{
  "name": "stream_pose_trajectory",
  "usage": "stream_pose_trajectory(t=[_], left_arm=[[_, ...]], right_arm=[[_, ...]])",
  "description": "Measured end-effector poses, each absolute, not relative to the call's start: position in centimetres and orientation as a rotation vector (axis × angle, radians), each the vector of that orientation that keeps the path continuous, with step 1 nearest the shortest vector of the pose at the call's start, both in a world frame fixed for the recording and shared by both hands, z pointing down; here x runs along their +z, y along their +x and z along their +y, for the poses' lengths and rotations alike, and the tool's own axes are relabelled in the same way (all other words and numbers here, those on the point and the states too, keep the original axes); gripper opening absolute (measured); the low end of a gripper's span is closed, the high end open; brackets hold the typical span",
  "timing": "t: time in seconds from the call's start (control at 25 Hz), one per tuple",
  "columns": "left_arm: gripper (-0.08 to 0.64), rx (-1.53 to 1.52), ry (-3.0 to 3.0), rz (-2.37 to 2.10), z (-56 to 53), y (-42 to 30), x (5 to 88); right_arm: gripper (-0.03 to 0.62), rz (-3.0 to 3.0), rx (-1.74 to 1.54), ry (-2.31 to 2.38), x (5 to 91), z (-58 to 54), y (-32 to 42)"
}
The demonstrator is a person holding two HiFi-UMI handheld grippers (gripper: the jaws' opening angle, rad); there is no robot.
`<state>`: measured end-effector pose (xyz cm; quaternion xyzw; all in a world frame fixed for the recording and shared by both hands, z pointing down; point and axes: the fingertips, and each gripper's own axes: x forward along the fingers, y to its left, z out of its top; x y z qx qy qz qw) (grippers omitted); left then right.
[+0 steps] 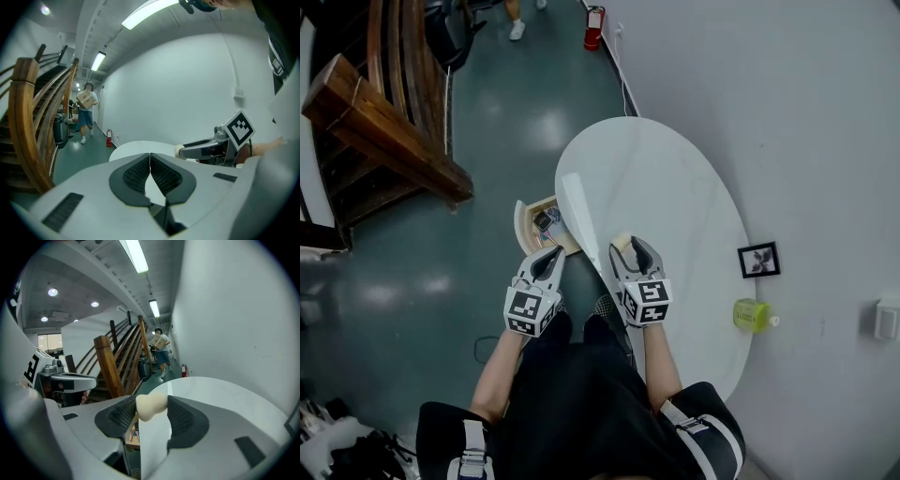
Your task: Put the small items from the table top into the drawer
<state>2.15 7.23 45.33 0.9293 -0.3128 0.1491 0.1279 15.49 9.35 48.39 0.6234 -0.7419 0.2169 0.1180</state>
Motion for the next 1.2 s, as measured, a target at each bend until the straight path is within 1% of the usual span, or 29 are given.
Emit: stream_pose_trajectory(t=[0.4,0.72,0.92,1.2], left_arm=[[0.02,0.388,2.621,-1.047,4.2,-8.0,45.9],[0.02,0.382,2.589,-1.088,1.9,-13.0,47.0],[0.02,0.389,2.569,-1.101,1.5,-13.5,47.6],[0.02,0.424,2.521,-1.101,1.2,-12.4,49.8]], right_arm=[[0.232,-2.243,0.607,1.657,48.5,5.1,5.1],[0.232,-2.286,0.622,1.579,50.0,2.5,-1.6],[0.232,-2.301,0.637,1.531,50.8,1.6,-3.0],[0.232,-2.28,0.672,1.469,53.6,1.3,-1.8]])
